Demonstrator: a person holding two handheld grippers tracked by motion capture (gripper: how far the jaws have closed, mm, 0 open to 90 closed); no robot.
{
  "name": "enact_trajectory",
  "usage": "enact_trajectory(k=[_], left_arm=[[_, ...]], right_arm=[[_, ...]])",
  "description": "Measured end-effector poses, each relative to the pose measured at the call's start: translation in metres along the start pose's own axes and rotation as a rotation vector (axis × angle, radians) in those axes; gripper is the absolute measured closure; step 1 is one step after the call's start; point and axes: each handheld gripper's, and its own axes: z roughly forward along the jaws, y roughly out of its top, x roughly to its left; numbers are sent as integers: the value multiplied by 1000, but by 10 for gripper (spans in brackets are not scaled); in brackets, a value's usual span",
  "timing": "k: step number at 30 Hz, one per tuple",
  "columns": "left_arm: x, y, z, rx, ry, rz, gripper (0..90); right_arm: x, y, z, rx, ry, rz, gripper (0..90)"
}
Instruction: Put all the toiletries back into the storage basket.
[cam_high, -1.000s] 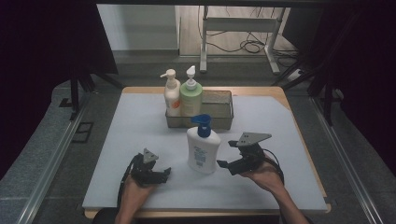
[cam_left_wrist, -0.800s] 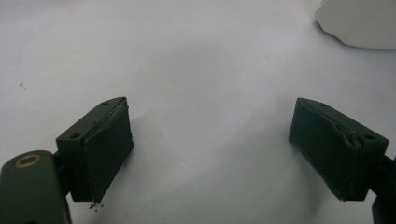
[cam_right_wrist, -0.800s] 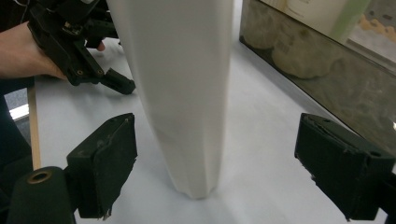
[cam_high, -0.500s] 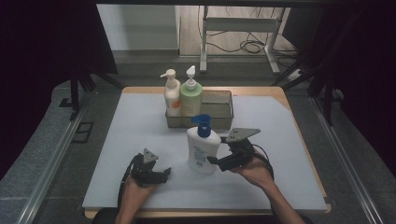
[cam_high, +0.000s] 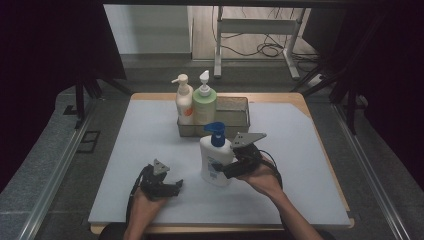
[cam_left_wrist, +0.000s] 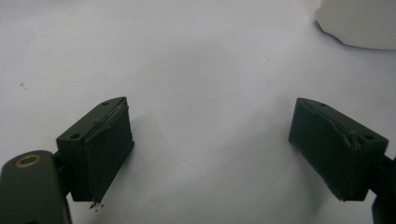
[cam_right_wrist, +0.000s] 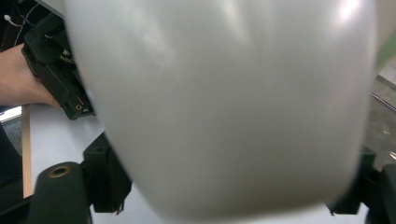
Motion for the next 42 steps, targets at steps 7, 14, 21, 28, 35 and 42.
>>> enact_trajectory(k=[7, 14, 21, 28, 35, 42], left_arm=[[0, 0, 0, 1, 0, 0, 128], [0, 0, 0, 1, 0, 0, 129], [0, 0, 0, 1, 0, 0, 129], [0, 0, 0, -1, 0, 0, 128], [0, 0, 0, -2, 0, 0, 128], [0, 0, 0, -1, 1, 2, 128]], right_arm=[[3, 6, 3, 4, 33, -12, 353], [9, 9, 4, 23, 4, -30, 369], [8, 11, 1, 12, -55, -30, 374], [4, 21, -11, -14, -78, -28, 375], [-3, 26, -16, -22, -99, 4, 376], [-11, 30, -19, -22, -131, 26, 376]])
